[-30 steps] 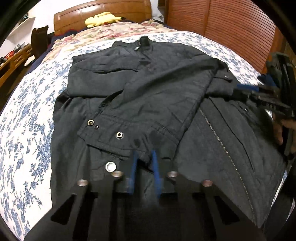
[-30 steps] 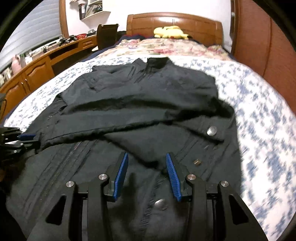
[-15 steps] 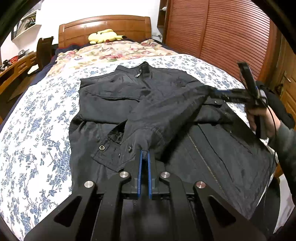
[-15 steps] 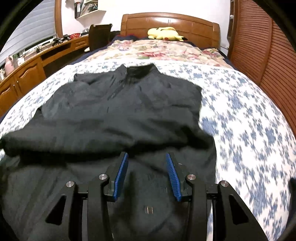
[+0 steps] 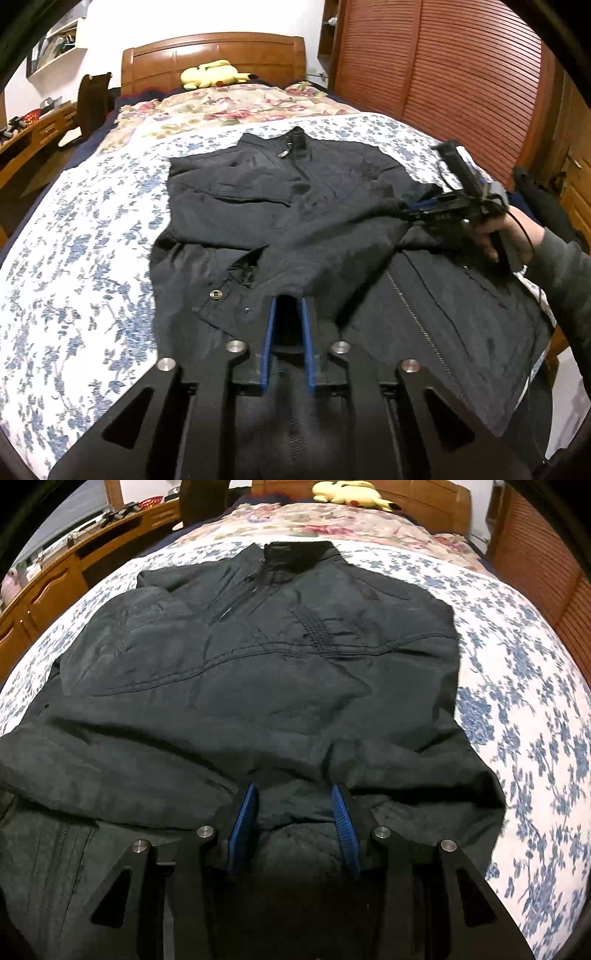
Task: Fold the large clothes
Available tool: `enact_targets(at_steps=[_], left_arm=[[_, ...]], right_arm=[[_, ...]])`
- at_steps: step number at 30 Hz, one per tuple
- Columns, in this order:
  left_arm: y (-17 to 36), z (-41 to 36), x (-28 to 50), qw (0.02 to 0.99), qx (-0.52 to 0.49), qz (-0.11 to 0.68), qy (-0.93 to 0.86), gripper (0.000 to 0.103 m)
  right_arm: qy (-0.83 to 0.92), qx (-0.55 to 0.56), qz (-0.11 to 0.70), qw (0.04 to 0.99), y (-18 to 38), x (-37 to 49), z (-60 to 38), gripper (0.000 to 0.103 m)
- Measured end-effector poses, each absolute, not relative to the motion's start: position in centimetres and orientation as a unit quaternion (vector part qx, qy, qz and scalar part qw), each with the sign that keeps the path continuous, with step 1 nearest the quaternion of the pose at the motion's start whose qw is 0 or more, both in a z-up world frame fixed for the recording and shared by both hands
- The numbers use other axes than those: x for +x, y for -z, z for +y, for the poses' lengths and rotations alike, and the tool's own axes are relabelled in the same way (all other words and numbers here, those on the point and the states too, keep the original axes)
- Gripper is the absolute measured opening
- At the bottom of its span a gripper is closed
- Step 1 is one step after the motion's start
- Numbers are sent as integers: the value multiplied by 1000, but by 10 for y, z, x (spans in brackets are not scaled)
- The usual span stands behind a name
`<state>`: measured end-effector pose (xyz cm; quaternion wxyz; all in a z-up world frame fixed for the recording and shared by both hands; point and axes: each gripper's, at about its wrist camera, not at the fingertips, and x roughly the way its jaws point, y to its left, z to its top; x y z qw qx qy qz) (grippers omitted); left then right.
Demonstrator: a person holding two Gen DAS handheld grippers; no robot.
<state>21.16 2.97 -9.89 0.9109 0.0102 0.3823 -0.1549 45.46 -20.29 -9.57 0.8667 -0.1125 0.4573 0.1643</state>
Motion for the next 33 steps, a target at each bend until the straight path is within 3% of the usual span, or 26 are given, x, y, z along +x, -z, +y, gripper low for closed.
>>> enact_targets(at_steps=[4,14,27,33], left_arm=[[96,45,208,915,0,377,144,31],[101,66,199,919,23,379,105,33],[98,75,193,927,31,365,79,34],[96,84,187,929,34,361,75,34]], right_arm=[[-150,-114,421,887,87,418,-207,44],[-197,-115,391,892,80,319,-217,44],[-314,-100,357,874,74,327,-97,44],[-336,-131,412,837,120,340,-68,44]])
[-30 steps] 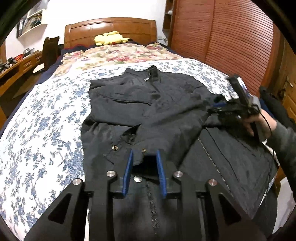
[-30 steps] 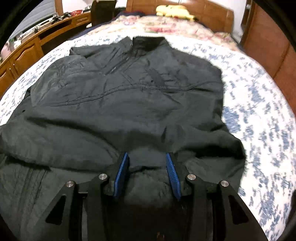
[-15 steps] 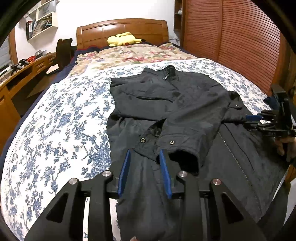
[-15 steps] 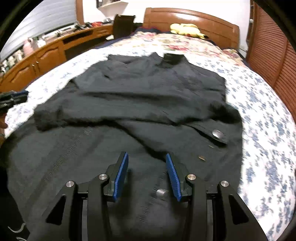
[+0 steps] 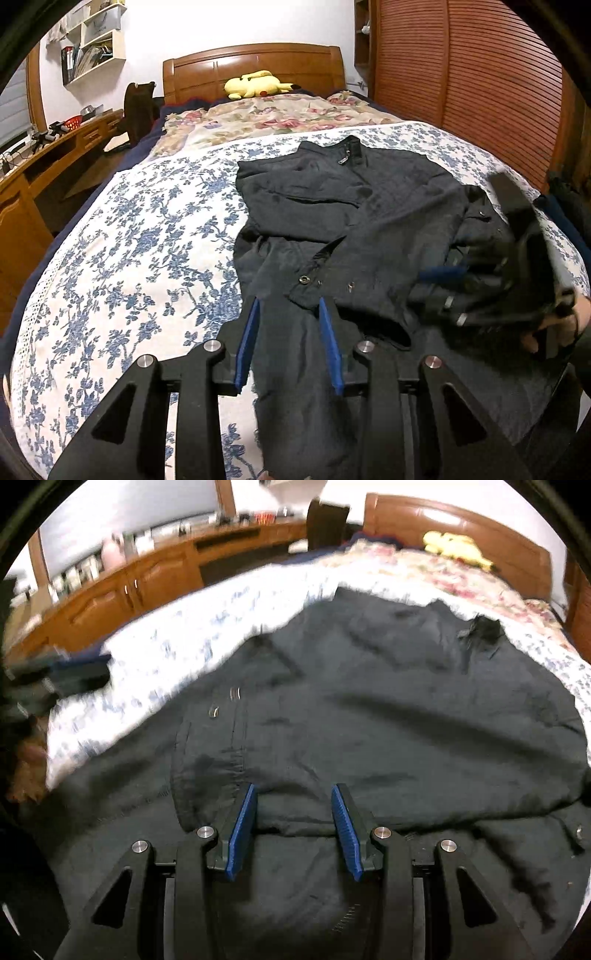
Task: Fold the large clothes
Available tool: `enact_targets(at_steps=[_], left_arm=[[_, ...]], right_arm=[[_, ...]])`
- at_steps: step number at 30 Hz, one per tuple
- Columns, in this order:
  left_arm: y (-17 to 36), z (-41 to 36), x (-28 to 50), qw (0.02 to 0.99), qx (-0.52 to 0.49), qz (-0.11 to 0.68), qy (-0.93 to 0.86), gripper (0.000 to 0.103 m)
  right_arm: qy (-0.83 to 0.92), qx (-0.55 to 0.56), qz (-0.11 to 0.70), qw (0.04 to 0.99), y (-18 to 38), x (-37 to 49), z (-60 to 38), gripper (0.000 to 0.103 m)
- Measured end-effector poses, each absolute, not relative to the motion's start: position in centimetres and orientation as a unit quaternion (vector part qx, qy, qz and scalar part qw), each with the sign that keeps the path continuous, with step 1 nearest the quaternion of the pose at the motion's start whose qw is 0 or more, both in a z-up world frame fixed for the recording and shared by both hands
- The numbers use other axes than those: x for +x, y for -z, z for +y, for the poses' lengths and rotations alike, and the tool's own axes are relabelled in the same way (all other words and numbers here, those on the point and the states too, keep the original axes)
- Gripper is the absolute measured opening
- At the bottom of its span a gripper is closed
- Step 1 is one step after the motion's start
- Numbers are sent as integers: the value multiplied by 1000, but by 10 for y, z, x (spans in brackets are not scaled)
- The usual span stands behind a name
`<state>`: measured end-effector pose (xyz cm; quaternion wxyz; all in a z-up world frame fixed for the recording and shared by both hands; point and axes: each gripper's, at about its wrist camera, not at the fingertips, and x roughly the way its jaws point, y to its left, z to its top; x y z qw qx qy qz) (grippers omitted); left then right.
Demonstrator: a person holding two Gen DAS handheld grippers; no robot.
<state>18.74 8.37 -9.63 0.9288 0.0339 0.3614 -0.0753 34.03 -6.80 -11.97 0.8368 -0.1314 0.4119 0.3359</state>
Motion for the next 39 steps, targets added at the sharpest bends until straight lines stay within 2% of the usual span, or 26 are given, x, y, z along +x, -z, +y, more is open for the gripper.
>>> enact_targets(at_steps=[7,13,22,29,39], left_arm=[[97,94,182,928,28,364,72,34],[97,94,175,930,20,358,78,34],[123,95,147,914,25,398,79,34],[139,96,114,899,30,431,67,34],[151,112,95,892,15,448,49,34]], right_arm=[[-343,-114,401,842,128,337,-81,44],[-308,-120,384,862,100,297,-90,44],[-241,-83,338,906,73,227,-171,44],[-163,-91,354,916,89,188,-216,45],[-149,-79,377,911,97,164,-240,44]])
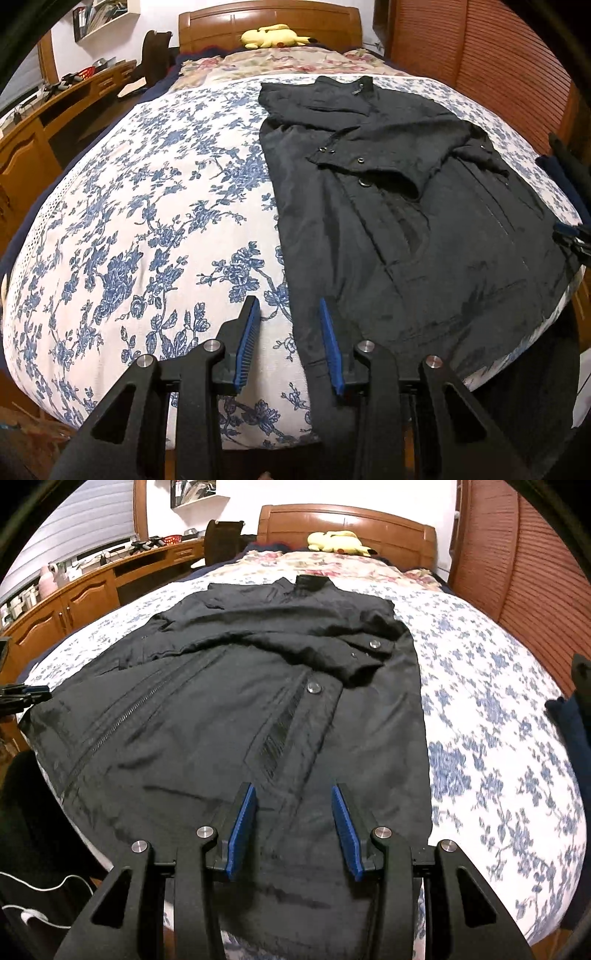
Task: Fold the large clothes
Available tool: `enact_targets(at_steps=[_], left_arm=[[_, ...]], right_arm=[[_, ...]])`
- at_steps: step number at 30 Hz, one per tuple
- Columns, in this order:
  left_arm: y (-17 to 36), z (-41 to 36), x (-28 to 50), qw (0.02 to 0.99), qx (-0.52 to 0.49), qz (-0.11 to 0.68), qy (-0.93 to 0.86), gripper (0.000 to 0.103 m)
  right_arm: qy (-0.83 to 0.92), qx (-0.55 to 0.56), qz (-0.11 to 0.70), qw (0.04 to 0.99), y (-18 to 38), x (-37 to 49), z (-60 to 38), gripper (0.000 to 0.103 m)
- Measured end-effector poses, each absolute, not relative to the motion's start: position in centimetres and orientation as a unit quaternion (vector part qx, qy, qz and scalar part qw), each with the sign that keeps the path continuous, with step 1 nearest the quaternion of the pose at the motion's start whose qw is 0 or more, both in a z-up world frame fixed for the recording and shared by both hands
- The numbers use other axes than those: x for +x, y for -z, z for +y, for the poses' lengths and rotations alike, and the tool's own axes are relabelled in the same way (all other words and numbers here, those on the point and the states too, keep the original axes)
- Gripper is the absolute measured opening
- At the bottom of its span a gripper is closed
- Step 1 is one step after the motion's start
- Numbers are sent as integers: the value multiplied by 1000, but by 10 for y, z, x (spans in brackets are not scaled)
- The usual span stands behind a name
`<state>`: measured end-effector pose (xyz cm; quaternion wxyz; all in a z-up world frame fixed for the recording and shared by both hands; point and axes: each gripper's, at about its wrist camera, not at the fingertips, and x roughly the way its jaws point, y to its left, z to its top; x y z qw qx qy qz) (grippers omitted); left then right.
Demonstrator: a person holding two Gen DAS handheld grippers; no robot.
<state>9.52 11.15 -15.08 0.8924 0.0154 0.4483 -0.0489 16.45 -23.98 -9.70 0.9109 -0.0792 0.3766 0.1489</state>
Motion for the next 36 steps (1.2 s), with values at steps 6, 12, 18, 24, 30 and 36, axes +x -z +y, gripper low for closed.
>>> enact_targets(at_steps=[6,12,18,24,30,36], left_arm=[[154,117,100,891,-11,452,44,34],[156,121,94,894,-35,444,54,34],[161,104,97,887,4,451,100,34],[164,96,102,881,6,456,122,34],[164,87,106,880,16,459,116,35],[162,90,99,886,17,453,101,35]], right_arm=[[-150,-78,375,911,95,153,-251,45],[-153,-73,374,912,99,155,-253,45],[-153,-80,375,911,99,157,-253,45],[-152,-83,374,911,99,156,-253,45],[-141,-97,373,912,97,155,-254,45],[-106,-103,378,914,93,153,-274,45]])
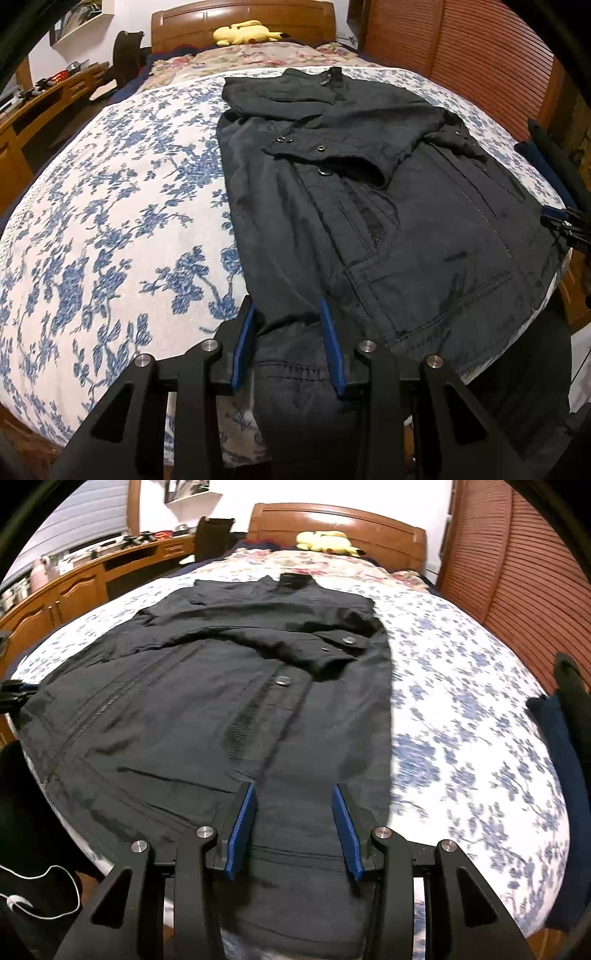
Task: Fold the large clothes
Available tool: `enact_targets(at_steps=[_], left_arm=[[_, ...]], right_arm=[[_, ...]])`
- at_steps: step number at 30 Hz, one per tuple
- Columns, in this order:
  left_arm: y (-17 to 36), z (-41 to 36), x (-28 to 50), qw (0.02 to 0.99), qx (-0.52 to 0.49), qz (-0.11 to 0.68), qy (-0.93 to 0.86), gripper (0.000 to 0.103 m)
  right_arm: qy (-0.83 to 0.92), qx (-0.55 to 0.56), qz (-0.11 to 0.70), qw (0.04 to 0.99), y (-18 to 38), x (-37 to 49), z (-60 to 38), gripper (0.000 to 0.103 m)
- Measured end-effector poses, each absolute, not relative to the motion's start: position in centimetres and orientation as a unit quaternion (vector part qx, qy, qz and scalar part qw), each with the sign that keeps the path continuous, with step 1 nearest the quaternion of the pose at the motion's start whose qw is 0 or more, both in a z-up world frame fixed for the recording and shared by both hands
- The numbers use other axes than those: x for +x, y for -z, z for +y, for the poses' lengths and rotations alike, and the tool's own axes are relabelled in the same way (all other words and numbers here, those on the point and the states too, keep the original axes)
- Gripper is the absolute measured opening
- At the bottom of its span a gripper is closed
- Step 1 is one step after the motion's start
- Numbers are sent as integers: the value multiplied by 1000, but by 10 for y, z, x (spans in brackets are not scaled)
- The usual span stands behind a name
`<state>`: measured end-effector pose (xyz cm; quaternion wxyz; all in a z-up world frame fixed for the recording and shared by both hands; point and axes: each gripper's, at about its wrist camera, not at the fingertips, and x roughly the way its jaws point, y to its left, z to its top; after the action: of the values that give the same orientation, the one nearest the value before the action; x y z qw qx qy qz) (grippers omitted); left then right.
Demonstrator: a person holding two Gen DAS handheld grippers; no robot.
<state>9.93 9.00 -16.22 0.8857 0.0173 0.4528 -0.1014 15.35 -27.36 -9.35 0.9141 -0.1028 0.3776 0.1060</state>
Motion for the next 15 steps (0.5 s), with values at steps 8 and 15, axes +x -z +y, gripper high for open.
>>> enact_targets(at_steps=[8,15], left_arm=[[159,101,84,887,0,449,107,35],[157,99,77,895,1,434,101,35]], right_arm=[[-77,-92,391,913,95,149,-297,53],[-92,-54,416,903,96,144,-302,54]])
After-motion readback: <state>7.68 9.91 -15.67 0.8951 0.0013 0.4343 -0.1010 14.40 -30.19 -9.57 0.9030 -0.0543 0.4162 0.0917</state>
